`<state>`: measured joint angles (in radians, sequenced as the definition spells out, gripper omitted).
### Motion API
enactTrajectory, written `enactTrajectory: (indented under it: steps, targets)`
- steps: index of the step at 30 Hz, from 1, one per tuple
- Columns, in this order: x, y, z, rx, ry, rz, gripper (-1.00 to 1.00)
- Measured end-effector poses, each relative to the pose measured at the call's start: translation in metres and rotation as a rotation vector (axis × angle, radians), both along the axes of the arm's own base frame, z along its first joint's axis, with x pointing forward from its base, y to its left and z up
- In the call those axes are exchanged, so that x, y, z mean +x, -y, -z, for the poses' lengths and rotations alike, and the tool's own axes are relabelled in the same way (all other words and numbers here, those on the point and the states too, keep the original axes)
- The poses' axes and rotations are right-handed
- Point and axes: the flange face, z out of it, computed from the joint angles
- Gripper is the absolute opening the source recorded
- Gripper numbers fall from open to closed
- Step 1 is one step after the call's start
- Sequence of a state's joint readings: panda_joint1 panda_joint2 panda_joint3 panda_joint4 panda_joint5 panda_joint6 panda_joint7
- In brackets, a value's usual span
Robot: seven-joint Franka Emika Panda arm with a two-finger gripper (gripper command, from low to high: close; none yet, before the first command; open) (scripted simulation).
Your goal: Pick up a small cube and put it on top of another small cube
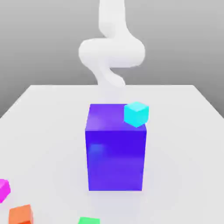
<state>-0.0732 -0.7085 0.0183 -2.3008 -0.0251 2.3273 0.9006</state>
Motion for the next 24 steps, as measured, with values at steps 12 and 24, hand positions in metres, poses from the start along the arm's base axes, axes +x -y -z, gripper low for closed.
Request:
enactTrajectory:
  steps: [12, 24]
  targets:
    - [0.095, 0.141, 0.183, 0.206, -0.251, 0.637, 0.0]
    - [0.062, 0.284, 0.394, 0.488, -0.434, 1.261, 0.0]
